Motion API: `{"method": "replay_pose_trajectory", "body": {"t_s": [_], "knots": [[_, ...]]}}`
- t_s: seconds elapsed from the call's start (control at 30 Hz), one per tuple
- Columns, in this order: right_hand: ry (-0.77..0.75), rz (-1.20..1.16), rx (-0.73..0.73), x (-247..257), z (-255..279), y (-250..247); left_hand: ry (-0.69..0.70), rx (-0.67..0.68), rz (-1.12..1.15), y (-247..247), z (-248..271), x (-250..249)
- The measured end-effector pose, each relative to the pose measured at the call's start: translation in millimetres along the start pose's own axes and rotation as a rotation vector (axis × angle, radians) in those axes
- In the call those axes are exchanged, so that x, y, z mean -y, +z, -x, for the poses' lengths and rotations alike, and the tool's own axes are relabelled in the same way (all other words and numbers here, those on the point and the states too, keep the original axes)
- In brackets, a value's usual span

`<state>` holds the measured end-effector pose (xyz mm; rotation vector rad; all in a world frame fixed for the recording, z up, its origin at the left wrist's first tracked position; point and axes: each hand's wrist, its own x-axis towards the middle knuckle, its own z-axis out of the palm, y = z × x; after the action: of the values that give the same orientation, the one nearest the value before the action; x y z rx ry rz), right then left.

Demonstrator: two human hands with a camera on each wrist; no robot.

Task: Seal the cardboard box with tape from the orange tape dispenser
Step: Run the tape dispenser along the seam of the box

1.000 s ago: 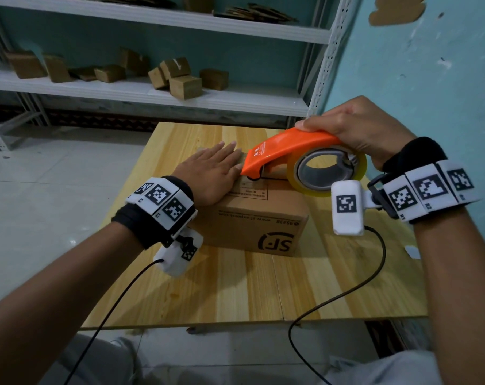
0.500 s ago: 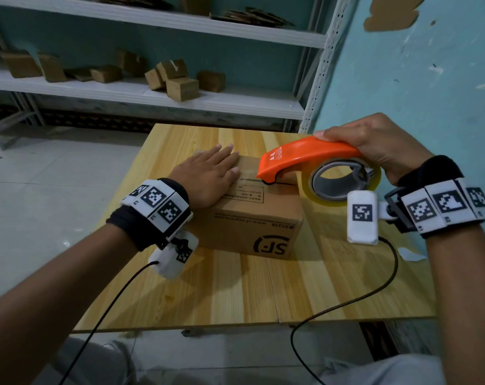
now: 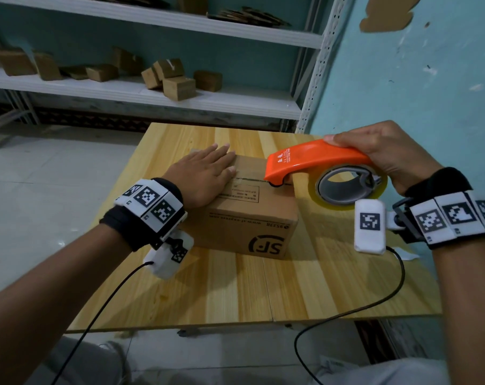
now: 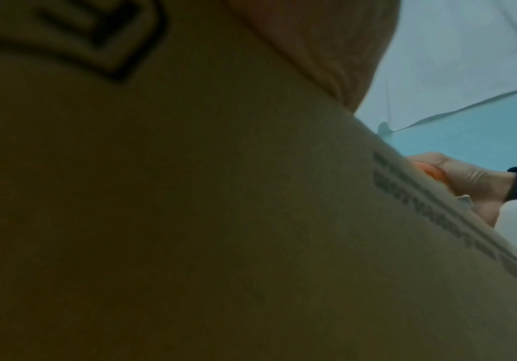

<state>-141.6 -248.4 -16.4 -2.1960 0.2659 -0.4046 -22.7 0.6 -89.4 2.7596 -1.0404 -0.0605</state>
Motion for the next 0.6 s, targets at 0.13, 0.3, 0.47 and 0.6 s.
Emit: {"method": "replay_pose_trajectory", "body": {"t_s": [0.13, 0.3, 0.47, 0.6], "knots": [[-0.009, -0.038, -0.038, -0.4, -0.6, -0.5, 0.035, -0.057, 0.054, -4.8, 5.1, -7.2], [-0.001, -0.103, -0.077, -1.3, -1.7, 0.5, 0.116, -0.229, -0.019, -11.6, 7.1, -18.5], [-0.002, -0.118, -0.082, -2.9, 0.4, -0.5, 0.043, -0.121, 0.101, -11.9, 10.9, -29.0], [-0.001, -0.125, -0.079, -4.8, 1.7, -1.9, 0.012, -0.049, 0.158, -3.9, 11.8, -31.2]]}}
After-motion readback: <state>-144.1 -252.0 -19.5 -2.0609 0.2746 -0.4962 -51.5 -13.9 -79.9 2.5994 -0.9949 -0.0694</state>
